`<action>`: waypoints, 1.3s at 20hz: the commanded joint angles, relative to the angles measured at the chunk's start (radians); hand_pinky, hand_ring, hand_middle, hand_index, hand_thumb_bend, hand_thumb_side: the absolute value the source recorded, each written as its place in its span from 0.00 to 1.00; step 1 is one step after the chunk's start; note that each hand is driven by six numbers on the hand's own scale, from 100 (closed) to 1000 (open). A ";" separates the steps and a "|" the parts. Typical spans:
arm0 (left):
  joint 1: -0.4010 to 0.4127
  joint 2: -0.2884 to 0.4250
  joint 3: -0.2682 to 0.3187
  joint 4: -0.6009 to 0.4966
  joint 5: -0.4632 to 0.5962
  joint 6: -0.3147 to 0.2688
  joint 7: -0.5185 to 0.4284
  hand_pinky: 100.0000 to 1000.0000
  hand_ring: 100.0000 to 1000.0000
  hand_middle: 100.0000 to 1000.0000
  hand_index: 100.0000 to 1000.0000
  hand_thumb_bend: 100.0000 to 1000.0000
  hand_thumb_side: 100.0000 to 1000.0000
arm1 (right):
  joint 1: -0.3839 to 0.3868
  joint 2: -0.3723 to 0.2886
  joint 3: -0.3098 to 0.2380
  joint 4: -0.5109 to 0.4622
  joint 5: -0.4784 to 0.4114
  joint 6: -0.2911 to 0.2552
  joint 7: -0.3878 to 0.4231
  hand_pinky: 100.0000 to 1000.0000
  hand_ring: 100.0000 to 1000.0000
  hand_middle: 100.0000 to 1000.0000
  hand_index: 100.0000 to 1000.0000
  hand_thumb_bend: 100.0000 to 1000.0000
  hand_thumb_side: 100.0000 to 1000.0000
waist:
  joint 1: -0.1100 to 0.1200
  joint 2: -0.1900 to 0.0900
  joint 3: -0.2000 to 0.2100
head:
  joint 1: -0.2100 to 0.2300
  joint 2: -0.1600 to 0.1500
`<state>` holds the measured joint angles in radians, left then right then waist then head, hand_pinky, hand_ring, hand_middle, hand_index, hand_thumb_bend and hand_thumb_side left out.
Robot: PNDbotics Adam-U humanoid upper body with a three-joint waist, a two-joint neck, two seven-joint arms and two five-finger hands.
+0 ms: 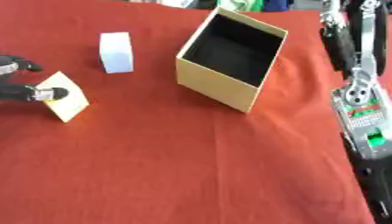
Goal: Pick up objects on the table and place them in the box.
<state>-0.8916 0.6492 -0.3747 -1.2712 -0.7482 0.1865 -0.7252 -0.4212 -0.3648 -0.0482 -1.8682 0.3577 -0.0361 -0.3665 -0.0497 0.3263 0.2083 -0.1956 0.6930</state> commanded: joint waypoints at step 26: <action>-0.046 0.023 0.010 -0.081 0.020 -0.020 -0.046 0.81 1.00 0.90 0.96 0.46 0.92 | -0.006 -0.014 0.002 -0.015 -0.015 0.000 0.001 0.77 0.72 0.68 1.00 0.00 0.81 | 0.005 -0.013 0.005 | -0.016 -0.002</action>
<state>-0.9165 0.6351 -0.3688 -1.3256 -0.7330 0.1659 -0.7655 -0.4212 -0.3648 -0.0428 -1.8681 0.3496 -0.0357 -0.3660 -0.0504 0.3337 0.2120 -0.2056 0.6927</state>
